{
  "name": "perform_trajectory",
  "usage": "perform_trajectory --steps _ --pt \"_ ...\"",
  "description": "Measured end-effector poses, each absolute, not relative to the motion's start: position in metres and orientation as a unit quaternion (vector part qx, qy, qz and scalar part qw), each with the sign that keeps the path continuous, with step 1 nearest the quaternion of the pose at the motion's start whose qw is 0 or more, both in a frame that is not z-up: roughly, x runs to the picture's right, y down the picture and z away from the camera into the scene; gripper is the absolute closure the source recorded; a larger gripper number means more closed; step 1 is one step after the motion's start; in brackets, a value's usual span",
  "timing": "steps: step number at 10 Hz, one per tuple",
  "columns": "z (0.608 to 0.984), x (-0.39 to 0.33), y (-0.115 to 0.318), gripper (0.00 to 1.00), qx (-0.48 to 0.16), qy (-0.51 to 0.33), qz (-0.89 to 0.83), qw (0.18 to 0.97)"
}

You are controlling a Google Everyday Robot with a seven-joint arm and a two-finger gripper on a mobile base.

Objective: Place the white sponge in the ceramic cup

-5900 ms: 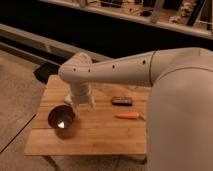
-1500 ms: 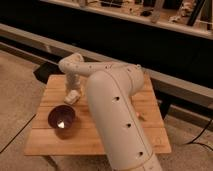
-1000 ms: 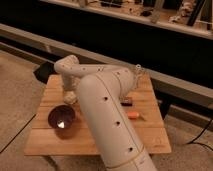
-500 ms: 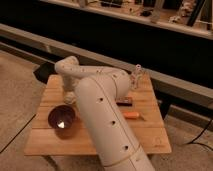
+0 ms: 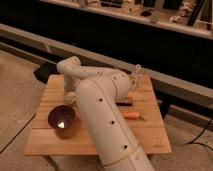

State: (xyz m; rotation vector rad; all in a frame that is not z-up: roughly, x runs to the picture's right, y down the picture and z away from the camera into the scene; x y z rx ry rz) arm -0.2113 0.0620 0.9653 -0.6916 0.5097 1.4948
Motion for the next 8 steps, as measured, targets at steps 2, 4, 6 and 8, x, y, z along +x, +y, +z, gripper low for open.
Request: perform_trajectory --steps 2,4,6,8 --pt "0.967 -0.208 0.064 0.40 -0.308 0.226 0.657 0.650" --pt "0.967 -0.205 0.064 0.60 -0.309 0.226 0.654 0.652" --pt "0.962 -0.202 0.058 0.78 -0.306 0.225 0.650 0.658" --pt "0.957 -0.196 0.047 0.99 -0.300 0.222 0.648 0.664"
